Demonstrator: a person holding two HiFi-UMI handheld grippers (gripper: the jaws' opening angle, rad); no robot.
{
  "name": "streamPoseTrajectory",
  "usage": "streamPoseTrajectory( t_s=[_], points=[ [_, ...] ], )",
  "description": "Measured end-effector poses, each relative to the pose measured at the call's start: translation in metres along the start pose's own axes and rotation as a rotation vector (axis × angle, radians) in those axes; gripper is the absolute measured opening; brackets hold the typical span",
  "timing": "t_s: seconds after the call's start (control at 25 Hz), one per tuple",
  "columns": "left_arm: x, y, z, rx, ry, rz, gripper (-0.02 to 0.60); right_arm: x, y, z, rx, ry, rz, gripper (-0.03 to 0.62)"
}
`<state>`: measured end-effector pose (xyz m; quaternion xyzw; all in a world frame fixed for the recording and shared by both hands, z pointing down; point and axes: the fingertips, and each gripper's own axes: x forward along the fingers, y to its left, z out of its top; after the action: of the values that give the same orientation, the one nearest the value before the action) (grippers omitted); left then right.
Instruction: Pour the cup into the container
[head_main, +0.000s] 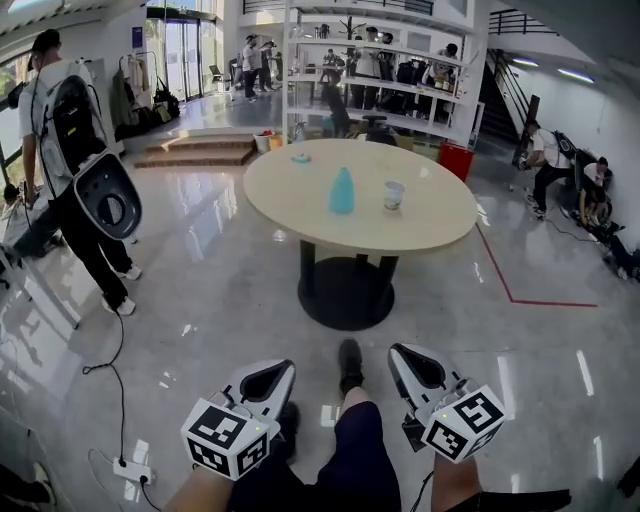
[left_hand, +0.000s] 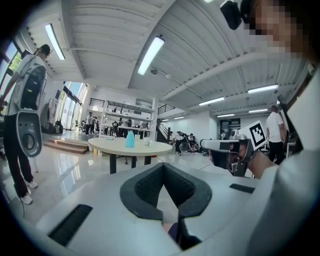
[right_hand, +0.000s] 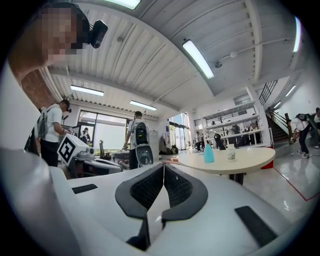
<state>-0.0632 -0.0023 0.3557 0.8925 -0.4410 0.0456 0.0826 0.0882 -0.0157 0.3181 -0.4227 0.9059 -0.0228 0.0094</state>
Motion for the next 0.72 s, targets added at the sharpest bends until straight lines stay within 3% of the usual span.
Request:
streamPoseTrajectory(
  t_s=[0.24,0.72],
  points=[
    [-0.061,-0.036,-0.010,-0.030,-0.042,0.038,0.000,-0.053,0.048,-0.004,-0.017,0.022,0.031,0.008],
    [-0.159,-0.164,-0.040,-0.053,-0.047,0.029,0.000,-0.205,0.121,-0.016,0.003,0.043,0.023,0.008]
  ],
)
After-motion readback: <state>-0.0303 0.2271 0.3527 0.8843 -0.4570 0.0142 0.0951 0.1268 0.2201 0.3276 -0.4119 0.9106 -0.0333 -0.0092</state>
